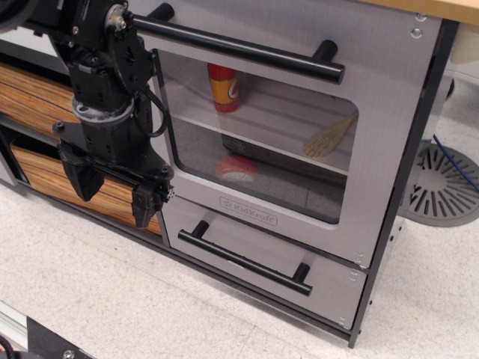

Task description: Open oven

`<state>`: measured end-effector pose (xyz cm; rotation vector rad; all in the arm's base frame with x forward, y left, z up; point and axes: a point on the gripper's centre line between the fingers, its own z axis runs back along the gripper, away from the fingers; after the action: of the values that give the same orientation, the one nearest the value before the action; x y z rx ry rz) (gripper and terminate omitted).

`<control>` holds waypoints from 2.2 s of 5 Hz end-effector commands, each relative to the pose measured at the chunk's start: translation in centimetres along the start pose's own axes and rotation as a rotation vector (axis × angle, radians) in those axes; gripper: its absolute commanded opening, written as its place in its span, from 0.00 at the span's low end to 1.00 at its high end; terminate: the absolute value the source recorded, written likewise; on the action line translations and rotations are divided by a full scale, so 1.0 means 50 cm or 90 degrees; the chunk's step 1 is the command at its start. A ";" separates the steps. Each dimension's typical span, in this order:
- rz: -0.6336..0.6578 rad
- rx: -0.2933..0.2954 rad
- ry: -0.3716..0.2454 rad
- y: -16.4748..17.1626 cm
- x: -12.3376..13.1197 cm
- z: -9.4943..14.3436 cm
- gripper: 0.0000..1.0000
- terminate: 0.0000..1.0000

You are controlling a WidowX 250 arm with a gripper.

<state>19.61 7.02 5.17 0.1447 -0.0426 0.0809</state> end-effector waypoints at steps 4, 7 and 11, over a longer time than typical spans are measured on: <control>0.352 -0.192 -0.036 0.016 0.072 0.126 1.00 0.00; 0.670 -0.303 -0.109 0.080 0.125 0.195 1.00 0.00; 0.785 -0.340 -0.120 0.045 0.235 0.169 1.00 0.00</control>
<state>30.77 8.24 12.86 -0.4122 -0.2836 1.2902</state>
